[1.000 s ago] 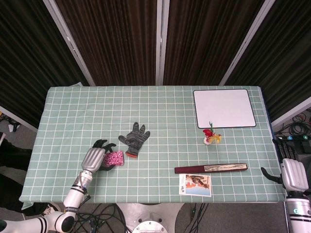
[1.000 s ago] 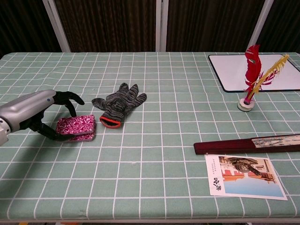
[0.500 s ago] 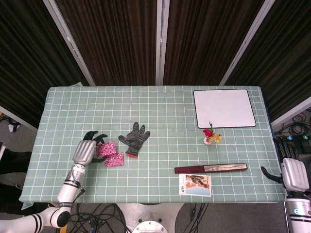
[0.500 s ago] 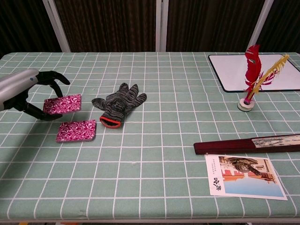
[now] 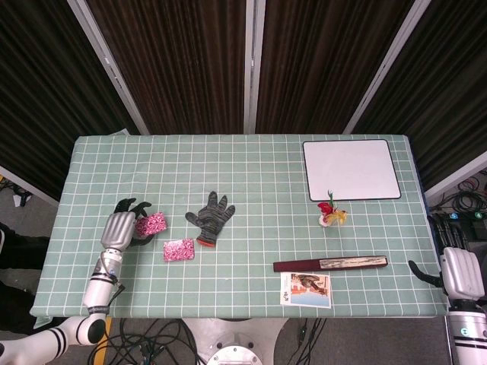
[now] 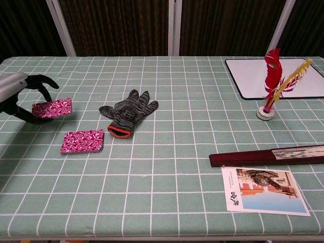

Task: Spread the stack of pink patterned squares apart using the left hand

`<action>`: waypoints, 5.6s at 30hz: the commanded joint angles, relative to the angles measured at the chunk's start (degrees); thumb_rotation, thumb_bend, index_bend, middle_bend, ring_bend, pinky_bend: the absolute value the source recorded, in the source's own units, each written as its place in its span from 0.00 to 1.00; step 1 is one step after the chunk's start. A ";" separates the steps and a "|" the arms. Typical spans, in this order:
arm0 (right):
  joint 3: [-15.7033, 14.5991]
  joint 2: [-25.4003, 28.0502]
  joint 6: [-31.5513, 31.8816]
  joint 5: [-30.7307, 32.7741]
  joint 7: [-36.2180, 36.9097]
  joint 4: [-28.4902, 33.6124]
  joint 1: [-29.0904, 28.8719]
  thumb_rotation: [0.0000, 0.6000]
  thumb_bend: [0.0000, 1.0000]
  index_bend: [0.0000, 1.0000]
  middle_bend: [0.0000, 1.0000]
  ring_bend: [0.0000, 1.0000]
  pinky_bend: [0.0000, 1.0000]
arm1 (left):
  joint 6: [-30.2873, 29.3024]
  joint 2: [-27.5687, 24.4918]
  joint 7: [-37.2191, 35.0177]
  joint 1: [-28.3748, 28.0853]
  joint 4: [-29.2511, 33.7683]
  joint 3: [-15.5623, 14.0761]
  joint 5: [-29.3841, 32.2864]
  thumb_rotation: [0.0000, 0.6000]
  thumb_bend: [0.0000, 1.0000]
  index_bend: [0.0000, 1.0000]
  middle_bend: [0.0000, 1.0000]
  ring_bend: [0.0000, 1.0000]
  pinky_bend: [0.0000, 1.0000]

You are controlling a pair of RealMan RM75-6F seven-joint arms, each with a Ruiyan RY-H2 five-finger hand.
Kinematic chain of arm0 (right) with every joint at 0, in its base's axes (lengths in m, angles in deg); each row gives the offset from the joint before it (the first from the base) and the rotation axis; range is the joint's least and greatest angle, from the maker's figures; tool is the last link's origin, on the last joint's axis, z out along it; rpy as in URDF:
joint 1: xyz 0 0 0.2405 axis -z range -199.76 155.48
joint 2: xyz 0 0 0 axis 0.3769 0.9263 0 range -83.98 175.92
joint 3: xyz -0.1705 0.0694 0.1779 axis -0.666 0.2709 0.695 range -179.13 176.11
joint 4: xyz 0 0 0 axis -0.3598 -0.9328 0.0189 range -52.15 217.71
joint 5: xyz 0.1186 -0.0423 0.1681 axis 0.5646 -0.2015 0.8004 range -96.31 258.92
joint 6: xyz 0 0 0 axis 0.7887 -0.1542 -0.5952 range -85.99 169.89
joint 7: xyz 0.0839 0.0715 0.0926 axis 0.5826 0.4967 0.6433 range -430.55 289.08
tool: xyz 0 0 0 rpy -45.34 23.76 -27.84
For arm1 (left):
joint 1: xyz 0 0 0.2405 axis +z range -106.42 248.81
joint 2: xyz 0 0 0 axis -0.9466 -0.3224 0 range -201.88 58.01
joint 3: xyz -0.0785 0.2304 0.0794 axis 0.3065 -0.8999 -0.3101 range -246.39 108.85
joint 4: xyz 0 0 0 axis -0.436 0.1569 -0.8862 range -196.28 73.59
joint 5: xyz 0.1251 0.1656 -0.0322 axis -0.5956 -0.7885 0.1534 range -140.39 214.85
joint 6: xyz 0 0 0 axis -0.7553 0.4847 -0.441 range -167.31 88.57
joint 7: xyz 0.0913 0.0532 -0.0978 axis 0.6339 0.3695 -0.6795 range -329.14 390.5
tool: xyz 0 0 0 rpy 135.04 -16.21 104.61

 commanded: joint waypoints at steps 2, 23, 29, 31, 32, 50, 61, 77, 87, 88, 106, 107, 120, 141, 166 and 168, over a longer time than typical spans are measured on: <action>0.02 0.10 0.04 0.03 0.09 0.09 0.04 1.00 0.15 0.00 0.00 0.00 0.00 | -0.02 1.39 -2.46 -0.12 -2.38 -0.35 -1.13 1.00 0.24 0.22 0.31 0.10 0.10; 0.05 -0.11 -0.01 -0.25 1.18 -0.59 -0.13 1.00 0.15 0.00 0.00 0.00 0.00 | -0.29 -3.45 3.32 1.54 14.34 -4.47 -2.44 1.00 0.19 0.18 0.25 0.06 0.09; 0.04 -0.04 0.01 -0.07 1.68 -0.97 0.03 1.00 0.15 0.00 0.00 0.00 0.00 | -0.33 -1.52 6.67 1.67 14.37 -5.16 -1.21 1.00 0.19 0.18 0.25 0.06 0.09; 0.06 -0.05 -0.18 0.08 1.83 -1.14 0.00 1.00 0.15 0.00 0.00 0.00 0.00 | -0.56 -1.06 7.42 1.71 13.94 -5.48 -1.42 1.00 0.19 0.18 0.25 0.06 0.09; 0.04 -0.08 -0.29 0.12 1.89 -1.25 -0.03 1.00 0.15 0.00 0.00 0.00 0.00 | -0.63 -0.75 7.61 1.74 13.71 -5.53 -1.42 1.00 0.19 0.18 0.25 0.06 0.09; -0.08 -0.37 -0.59 0.15 2.54 -1.99 -0.02 1.00 0.15 0.00 0.00 0.00 0.00 | -1.21 2.84 7.47 2.38 10.30 -5.78 -1.49 1.00 0.19 0.18 0.26 0.06 0.09; -0.09 -0.42 -0.85 0.23 2.61 -2.18 -0.10 1.00 0.15 0.00 0.00 0.00 0.00 | -1.22 3.43 7.51 2.36 9.16 -5.59 -2.07 1.00 0.19 0.19 0.30 0.06 0.09; -0.16 -0.39 -0.94 0.08 3.30 -2.61 -0.08 1.00 0.15 0.00 0.00 0.00 0.00 | -1.18 4.58 6.85 2.52 8.17 -4.92 -1.85 1.00 0.19 0.21 0.35 0.07 0.09; -0.12 -0.37 -1.04 0.20 3.48 -2.62 -0.08 1.00 0.15 0.00 0.00 0.00 0.00 | -1.69 4.96 6.54 2.76 7.61 -4.64 -2.05 1.00 0.21 0.23 0.40 0.08 0.09; -0.12 -0.40 -1.09 0.22 3.52 -2.66 -0.09 1.00 0.15 0.00 0.00 0.00 0.00 | -1.70 4.96 6.43 2.80 7.64 -4.58 -2.01 1.00 0.21 0.23 0.40 0.08 0.09; -0.04 -0.21 -1.20 0.38 3.48 -2.43 -0.11 1.00 0.15 0.00 0.00 0.00 0.00 | -3.42 4.99 4.48 3.55 7.42 -4.13 -3.13 1.00 0.22 0.25 0.44 0.12 0.09; -0.05 -0.21 -1.22 0.37 3.43 -2.38 -0.13 1.00 0.15 0.00 0.00 0.00 0.00 | -3.63 4.84 4.28 3.67 7.57 -4.17 -3.30 1.00 0.22 0.25 0.44 0.12 0.09; -0.04 0.26 -0.39 -0.12 1.67 -0.62 -0.06 1.00 0.15 0.00 0.00 0.00 0.00 | -7.67 0.24 2.01 6.84 10.82 -5.46 -5.16 1.00 0.23 0.25 0.45 0.12 0.09; -0.28 -0.09 -0.75 -0.04 0.79 -0.27 -0.23 1.00 0.15 0.00 0.00 0.00 0.00 | -11.08 -5.87 -2.63 13.45 12.25 -10.38 -8.60 1.00 0.23 0.24 0.43 0.12 0.09; -0.25 0.00 -0.73 0.12 0.39 0.10 -0.22 1.00 0.15 0.00 0.00 0.00 0.00 | -12.21 -6.74 -5.33 15.17 10.40 -8.50 -9.05 1.00 0.22 0.16 0.24 0.08 0.08; -0.15 0.07 -0.56 0.10 0.54 0.12 -0.20 1.00 0.15 0.00 0.00 0.00 0.00 | -13.18 -7.38 -5.07 15.17 11.00 -7.55 -9.05 1.00 0.22 0.16 0.24 0.08 0.08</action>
